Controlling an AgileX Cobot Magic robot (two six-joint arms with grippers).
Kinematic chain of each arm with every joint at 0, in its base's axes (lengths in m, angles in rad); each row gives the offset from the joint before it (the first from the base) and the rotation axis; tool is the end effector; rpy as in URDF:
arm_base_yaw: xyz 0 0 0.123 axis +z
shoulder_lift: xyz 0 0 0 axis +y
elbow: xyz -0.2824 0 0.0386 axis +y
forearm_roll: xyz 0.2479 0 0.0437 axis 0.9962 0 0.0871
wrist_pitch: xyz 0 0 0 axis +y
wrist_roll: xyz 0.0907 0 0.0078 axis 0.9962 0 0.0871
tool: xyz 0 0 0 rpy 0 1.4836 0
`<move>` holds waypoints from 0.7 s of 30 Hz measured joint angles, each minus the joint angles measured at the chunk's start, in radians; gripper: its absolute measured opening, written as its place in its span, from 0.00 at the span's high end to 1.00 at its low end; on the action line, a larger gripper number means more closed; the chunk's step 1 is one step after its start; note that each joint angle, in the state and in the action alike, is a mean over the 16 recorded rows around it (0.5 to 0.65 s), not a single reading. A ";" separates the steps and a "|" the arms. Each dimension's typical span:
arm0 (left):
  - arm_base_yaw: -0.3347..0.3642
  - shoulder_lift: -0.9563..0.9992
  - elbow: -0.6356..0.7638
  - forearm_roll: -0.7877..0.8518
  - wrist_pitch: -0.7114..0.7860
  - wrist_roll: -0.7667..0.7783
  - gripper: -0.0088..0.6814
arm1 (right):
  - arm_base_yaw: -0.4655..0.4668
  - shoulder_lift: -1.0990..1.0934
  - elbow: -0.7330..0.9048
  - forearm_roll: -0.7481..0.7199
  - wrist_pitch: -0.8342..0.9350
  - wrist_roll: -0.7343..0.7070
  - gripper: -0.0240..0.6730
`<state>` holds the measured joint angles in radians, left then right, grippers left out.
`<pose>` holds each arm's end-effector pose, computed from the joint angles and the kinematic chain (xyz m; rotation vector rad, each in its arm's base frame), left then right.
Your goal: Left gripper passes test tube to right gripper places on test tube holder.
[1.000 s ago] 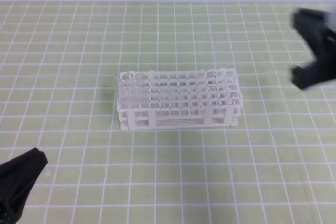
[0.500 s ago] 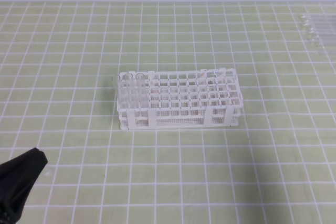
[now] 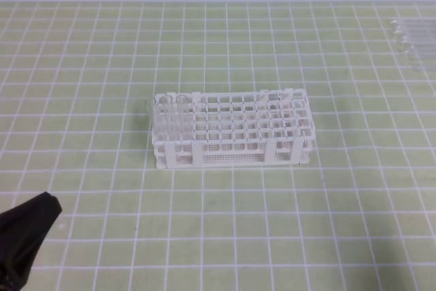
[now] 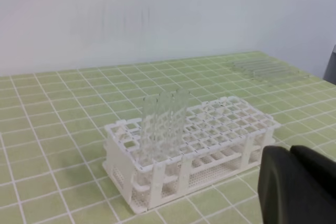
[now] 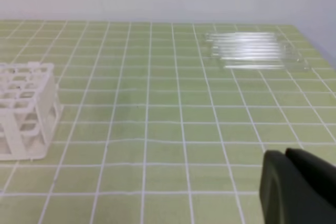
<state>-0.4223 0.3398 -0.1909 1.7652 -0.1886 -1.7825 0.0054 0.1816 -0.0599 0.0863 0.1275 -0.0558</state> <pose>0.0728 -0.0510 0.2512 0.4803 1.6208 -0.4828 0.0704 0.0014 0.2105 0.0131 1.7324 0.0354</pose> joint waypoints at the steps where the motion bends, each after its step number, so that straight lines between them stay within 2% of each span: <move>1: 0.000 -0.001 0.000 -0.002 -0.001 0.000 0.99 | 0.000 -0.016 0.009 0.003 0.004 0.001 0.99; 11: 0.000 0.001 0.000 0.002 0.001 0.000 0.99 | 0.000 -0.163 0.058 0.033 0.087 0.019 0.99; 21: 0.000 -0.001 0.000 -0.002 -0.001 0.000 0.99 | 0.001 -0.192 0.061 0.044 0.151 0.051 0.99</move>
<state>-0.4224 0.3393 -0.1908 1.7630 -0.1896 -1.7827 0.0060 -0.0105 0.0009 0.1308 0.2782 -0.0045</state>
